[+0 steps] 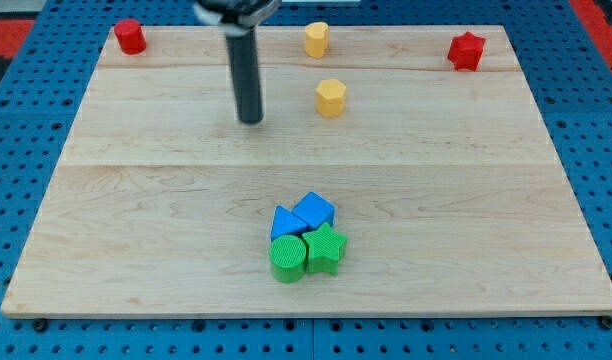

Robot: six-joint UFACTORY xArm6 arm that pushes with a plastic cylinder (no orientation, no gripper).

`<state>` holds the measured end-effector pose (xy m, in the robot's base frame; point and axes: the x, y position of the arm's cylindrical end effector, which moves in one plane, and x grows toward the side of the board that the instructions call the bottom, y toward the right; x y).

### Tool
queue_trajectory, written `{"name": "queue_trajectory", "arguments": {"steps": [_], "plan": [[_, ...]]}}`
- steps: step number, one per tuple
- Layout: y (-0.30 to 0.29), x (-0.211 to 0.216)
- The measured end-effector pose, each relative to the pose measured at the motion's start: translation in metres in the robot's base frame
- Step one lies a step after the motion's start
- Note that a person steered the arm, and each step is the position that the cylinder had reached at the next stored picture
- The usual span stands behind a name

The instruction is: Push the green circle along with blue triangle up a bit

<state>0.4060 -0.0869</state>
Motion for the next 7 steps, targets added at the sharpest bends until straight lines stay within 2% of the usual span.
{"name": "queue_trajectory", "arguments": {"steps": [1,2,3,4,5,6,7], "plan": [[-0.042,0.085],[-0.045,0.172],[-0.031,0.212],[0.039,0.212],[0.134,0.212],[0.123,0.212],[0.085,0.200]]}}
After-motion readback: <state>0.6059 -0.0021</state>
